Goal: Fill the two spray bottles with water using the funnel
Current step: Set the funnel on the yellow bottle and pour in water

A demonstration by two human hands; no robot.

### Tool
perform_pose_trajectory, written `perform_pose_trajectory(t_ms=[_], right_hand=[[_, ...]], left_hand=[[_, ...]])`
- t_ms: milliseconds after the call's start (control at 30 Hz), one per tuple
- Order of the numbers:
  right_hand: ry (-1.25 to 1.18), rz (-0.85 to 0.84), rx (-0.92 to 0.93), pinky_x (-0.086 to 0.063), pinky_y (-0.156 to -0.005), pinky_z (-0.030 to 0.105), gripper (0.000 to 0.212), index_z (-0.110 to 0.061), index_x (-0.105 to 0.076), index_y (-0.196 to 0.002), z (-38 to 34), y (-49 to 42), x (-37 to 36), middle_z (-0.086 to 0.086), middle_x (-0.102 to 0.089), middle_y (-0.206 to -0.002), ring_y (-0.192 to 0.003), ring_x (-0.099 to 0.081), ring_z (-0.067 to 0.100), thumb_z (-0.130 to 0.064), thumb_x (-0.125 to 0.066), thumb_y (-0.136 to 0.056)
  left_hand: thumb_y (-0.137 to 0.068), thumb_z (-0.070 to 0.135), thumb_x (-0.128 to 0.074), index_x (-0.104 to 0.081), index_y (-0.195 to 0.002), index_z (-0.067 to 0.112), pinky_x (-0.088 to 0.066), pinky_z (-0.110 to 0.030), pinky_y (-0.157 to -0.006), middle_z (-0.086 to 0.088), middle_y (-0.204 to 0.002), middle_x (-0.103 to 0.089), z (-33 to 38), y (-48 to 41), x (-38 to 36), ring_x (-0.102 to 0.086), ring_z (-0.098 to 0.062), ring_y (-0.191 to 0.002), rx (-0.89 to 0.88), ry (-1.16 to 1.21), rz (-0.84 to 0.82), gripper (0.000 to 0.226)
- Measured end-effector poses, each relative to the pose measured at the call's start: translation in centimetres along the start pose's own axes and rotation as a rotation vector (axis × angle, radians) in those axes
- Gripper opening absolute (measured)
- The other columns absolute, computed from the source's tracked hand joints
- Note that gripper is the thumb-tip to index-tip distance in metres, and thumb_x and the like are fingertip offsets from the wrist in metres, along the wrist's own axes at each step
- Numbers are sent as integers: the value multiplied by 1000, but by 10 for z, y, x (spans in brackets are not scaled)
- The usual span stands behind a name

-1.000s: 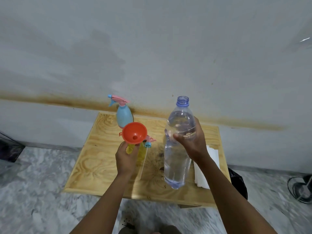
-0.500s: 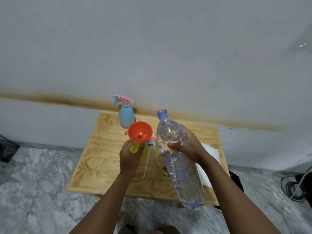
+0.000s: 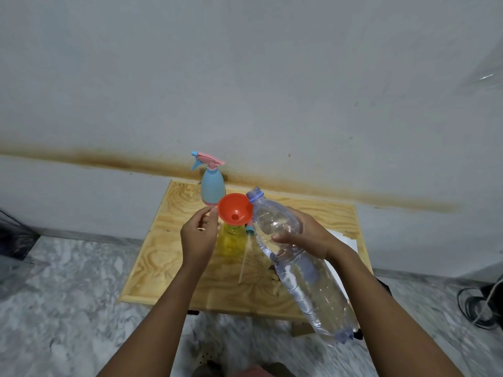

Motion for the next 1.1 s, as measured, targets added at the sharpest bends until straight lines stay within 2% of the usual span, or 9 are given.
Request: perform_pose_trajectory(t_ms=[33, 133, 267, 400, 533, 667, 800, 933, 1100], right_hand=[[-4, -7, -4, -49, -94, 27, 73, -43, -54, -134, -1, 1, -1, -19, -67, -124, -112, -64, -1, -56, -77, -66], [-6, -21, -10, -49, -94, 28, 67, -44, -55, -132, -2, 2, -2, -18, -68, -123, -111, -65, 1, -52, -78, -69], [13, -31, -21, -51, -92, 31, 64, -38, -58, -130, -2, 1, -3, -12, -71, -118, -107, -68, 6, -51, -78, -71], [15, -48, -53, -50, -87, 26, 58, -41, -60, -128, 1, 0, -5, -12, -73, -112, -103, -69, 6, -46, -78, -74], [0, -53, -87, -54, -67, 23, 50, -33, -63, -123, 3, 0, -5, -12, -76, -91, -85, -73, 9, -39, -80, -75], [-19, -75, -116, -57, -61, 28, 40, -34, -61, -120, 2, 1, -5, -13, -75, -75, -67, -72, 13, -28, -77, -85], [-53, -81, -130, -61, -67, 37, 32, -40, -63, -111, -1, 1, -5, -8, -76, -80, -77, -73, 31, -28, -77, -84], [-42, -94, -139, -60, -65, 35, 28, -39, -64, -109, -4, 1, -4, -7, -75, -80, -74, -72, 31, -30, -76, -85], [-50, -92, -144, -60, -65, 36, 32, -34, -65, -114, -5, 3, -4, -7, -75, -81, -83, -73, 37, -30, -77, -85]], left_hand=[[-99, 24, -60, -72, -106, 19, -47, -9, -62, -13, -78, -64, 1, -1, 0, -60, -17, -74, 9, 14, -2, 15], [-98, 24, -62, -72, -106, 20, -49, -15, -63, -8, -67, -51, 0, -3, -1, -55, -17, -70, 60, 30, 0, 14], [-97, 28, -64, -74, -112, 15, -50, -15, -59, -22, -80, -68, -3, -7, -2, -59, -11, -67, 122, 34, 1, 22], [-94, 30, -68, -76, -110, 14, -53, -23, -70, -2, -88, -76, -9, -9, -2, -61, -1, -65, 208, 74, 18, 24], [-93, 27, -69, -78, -103, 12, -52, -24, -70, -1, -88, -75, -9, -11, -2, -56, 4, -57, 251, 91, 24, 20], [-92, 24, -71, -79, -100, 12, -53, -24, -75, 2, -86, -75, -5, -12, -1, -58, 4, -59, 251, 93, 37, 17], [-91, 25, -71, -79, -96, 13, -51, -20, -73, 6, -83, -74, -5, -12, -2, -59, 7, -58, 264, 97, 29, 15], [-90, 25, -72, -79, -96, 14, -53, -20, -74, 4, -85, -76, -5, -11, -1, -60, 4, -63, 276, 98, 30, 14], [-89, 24, -73, -79, -93, 16, -54, -23, -76, 5, -83, -76, -5, -11, -1, -63, 2, -68, 279, 98, 41, 12]])
Point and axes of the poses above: each hand's wrist, its own y-axis away from the middle knuckle, its own x-axis out of the back of the hand, z = x × y, the point moved 7 cm from there along -y, towards the middle knuckle
